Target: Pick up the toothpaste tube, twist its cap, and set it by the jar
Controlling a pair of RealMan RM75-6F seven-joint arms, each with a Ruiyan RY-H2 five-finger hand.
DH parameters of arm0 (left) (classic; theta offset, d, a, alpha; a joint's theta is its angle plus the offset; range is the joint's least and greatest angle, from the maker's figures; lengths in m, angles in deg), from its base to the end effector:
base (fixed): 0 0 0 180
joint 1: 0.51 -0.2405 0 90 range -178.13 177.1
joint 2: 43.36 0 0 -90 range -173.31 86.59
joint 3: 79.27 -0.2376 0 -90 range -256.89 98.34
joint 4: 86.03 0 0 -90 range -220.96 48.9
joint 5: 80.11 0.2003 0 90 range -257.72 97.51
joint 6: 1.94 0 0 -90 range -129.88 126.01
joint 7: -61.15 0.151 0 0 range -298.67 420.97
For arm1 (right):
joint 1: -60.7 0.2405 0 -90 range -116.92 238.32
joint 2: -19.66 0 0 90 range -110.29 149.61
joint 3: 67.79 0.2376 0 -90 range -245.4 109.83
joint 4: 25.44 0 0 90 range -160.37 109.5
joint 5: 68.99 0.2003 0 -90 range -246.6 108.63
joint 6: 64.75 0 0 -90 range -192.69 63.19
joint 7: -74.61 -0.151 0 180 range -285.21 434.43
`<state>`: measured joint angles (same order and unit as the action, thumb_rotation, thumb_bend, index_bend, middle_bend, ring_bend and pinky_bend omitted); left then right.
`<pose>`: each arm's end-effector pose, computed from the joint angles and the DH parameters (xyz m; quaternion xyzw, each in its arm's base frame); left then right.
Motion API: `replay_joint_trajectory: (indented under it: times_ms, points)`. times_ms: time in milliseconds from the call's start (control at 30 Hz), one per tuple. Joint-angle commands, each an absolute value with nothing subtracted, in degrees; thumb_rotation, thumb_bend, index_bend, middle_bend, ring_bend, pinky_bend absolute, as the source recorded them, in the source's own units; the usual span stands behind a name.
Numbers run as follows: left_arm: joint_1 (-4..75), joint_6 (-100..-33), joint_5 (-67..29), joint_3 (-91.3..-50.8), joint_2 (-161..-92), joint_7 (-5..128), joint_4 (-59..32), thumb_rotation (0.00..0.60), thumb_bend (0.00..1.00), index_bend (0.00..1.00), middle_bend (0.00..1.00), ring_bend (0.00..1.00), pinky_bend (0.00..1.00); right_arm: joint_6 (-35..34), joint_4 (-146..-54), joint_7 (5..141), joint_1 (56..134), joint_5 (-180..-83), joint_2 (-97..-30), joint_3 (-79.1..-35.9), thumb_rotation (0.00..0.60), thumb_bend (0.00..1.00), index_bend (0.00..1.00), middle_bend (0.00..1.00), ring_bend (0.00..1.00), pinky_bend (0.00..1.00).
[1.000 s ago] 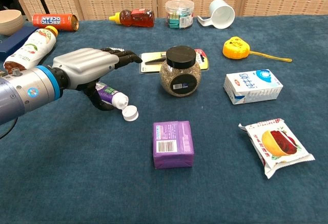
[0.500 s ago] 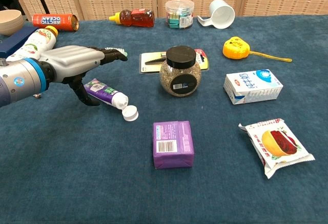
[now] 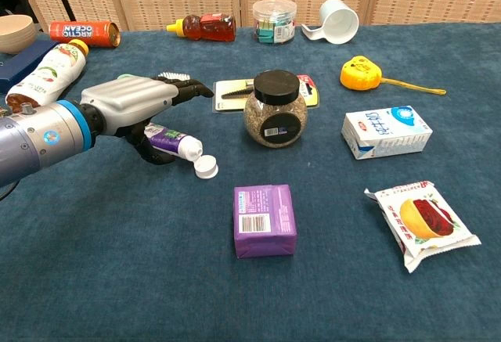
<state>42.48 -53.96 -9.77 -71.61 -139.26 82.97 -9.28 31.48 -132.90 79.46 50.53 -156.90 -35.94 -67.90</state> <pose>-0.1298 0.3232 -0.0523 -0.7959 -0.3212 -0.3393 0.3850 -0.2775 -0.1023 0.2002 0.5157 -0.4215 0.3599 0.6534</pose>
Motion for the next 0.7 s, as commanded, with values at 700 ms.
replay_joint_trajectory:
  times_ms: [700]
  points:
    - [44.0, -57.5, -5.4, -70.2, -144.4, 78.7, -18.3, 0.6, 0.42, 0.0, 0.01, 0.04, 0.0, 32.1, -133.9, 80.2, 49.9, -156.9, -35.2, -67.8, 0.6, 0.12, 0.0, 0.0, 0.0, 0.0]
